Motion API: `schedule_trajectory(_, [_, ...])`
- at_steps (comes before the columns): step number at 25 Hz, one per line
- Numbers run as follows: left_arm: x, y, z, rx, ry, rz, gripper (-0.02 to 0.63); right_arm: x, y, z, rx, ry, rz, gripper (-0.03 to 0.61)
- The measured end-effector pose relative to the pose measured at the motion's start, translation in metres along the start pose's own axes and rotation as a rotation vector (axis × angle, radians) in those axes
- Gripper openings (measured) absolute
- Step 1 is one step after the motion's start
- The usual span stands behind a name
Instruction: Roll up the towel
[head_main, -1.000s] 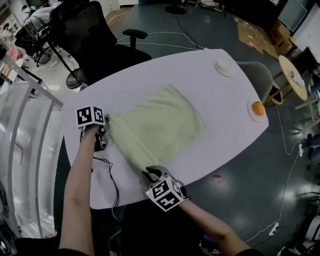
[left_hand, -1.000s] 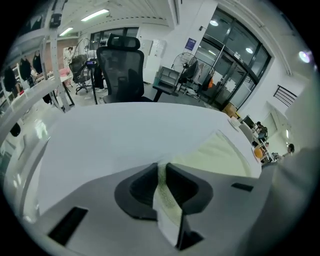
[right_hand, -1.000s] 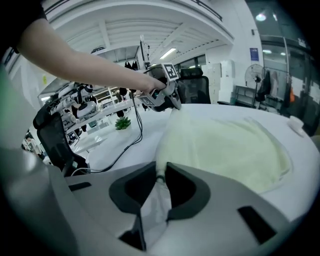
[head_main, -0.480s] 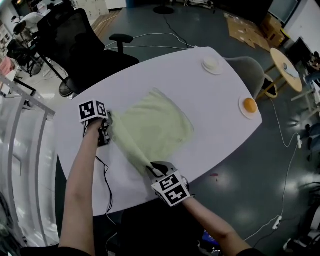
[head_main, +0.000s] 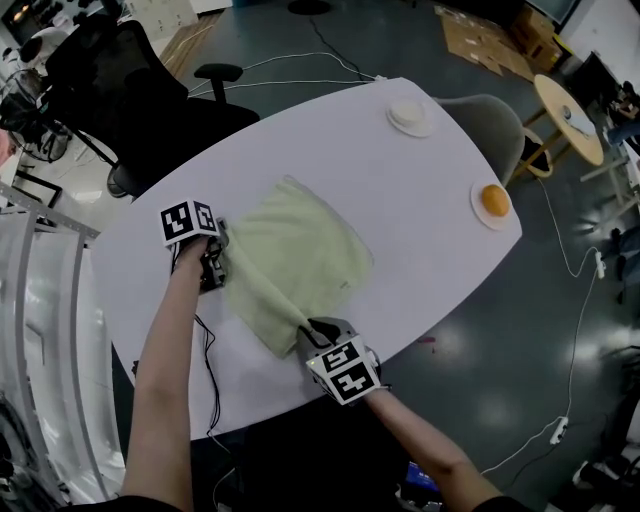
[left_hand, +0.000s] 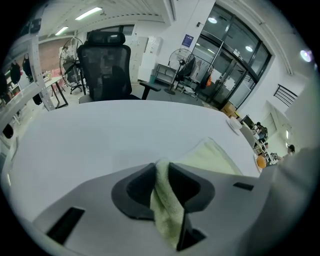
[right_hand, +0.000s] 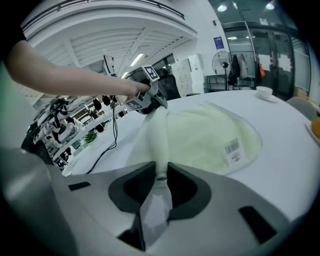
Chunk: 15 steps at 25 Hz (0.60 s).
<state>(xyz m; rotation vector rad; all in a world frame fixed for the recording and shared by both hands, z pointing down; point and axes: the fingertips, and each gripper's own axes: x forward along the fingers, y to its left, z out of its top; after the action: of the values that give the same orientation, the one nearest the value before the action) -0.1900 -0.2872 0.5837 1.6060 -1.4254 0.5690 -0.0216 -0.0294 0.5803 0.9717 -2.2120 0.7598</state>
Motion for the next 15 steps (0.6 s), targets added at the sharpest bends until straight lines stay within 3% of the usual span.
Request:
schedule_trajectory(8, [0.015, -0.006, -0.001, 0.003, -0.046, 0.021, 0.131, 0.015, -0.020, -0.014, 0.031, 0.048, -0.016, 0.097])
schedule_trajectory(11, [0.016, -0.014, 0.000, 0.012, -0.066, -0.024, 0.201, 0.016, -0.024, -0.013, 0.024, 0.047, -0.033, 0.128])
schedule_trajectory(14, [0.013, -0.027, 0.002, -0.022, -0.081, -0.111, 0.323, 0.013, -0.031, -0.012, 0.022, 0.044, -0.044, 0.171])
schedule_trajectory(15, [0.010, -0.029, 0.004, -0.041, -0.091, -0.127, 0.325, 0.011, -0.033, -0.012, 0.025, 0.041, -0.047, 0.185])
